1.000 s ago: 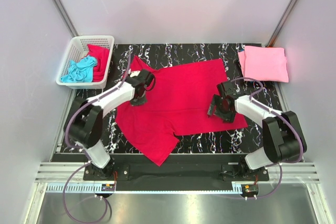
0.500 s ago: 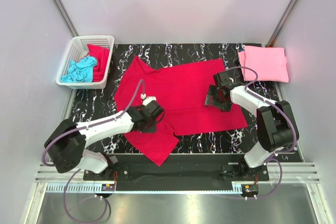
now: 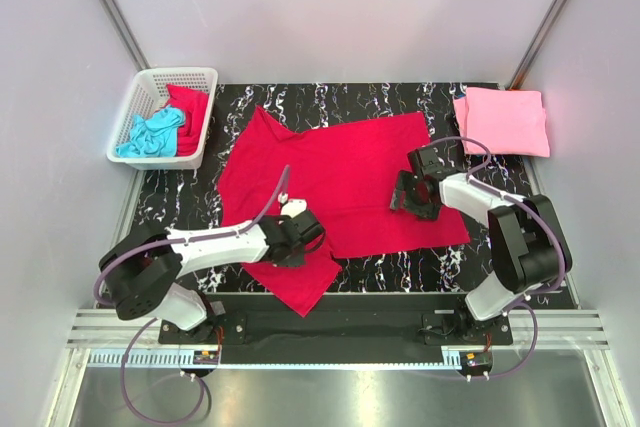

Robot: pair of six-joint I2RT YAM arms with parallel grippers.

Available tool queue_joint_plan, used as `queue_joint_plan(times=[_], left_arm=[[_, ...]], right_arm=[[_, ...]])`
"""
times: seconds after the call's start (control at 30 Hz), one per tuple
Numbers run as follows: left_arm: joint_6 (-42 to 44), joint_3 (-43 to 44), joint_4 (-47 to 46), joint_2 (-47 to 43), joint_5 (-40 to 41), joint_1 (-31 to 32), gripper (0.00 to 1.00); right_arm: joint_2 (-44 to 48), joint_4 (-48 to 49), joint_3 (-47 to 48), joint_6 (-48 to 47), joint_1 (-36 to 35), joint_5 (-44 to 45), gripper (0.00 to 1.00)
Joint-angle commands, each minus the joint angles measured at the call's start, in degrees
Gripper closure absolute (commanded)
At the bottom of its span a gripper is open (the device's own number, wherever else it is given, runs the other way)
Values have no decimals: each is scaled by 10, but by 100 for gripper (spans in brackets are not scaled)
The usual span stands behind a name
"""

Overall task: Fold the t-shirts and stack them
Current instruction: Flatten the tshirt out

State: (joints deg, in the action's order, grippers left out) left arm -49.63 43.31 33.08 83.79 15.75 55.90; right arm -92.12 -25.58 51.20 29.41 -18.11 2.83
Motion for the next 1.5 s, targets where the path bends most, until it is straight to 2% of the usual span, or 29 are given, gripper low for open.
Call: queue_joint_plan(times=[0.0,0.17,0.3,0.5,0.77,0.93,1.07,1.17,1.23,1.3,1.33,1.37,1.4,1.43,1.47], left_arm=[[-41,-16,32,38,25,20,100],[-75,-33,73,46,28,51,100],[-115,-53,105,17,20,73,100],[-167,-62,159,-26,20,96,100],[-207,-43,211,-30,31,118,100],[-210,-4,254,-61,68,123,100],[-206,68,298,-106,122,125,100],[-205,141,332,-117,199,120,92],[-205,178,344,-111,254,93,89],[-179,218,330,-91,269,52,88],[-158,229,316,-81,257,26,89],[-131,249,276,-56,243,-34,89],[-90,258,257,-43,226,-66,90],[-62,266,202,-29,160,-133,91],[-23,280,179,-4,123,-163,92]], right_arm=[[-10,24,-29,28,-5,-43,21],[6,7,-39,58,-5,-58,24],[27,-22,-56,74,-6,-54,30],[83,-86,-88,98,-7,-8,32],[132,-127,-108,139,-10,31,39],[193,-177,-59,139,-11,67,40],[232,-192,-9,120,-10,80,39],[245,-196,32,98,-10,85,36],[237,-193,54,83,-11,88,34],[220,-177,65,72,-11,85,32],[215,-172,67,65,-10,84,30],[209,-167,69,63,-11,84,26],[204,-158,68,59,-11,79,25],[200,-136,68,52,-11,77,24],[199,-121,66,49,-10,71,22]])
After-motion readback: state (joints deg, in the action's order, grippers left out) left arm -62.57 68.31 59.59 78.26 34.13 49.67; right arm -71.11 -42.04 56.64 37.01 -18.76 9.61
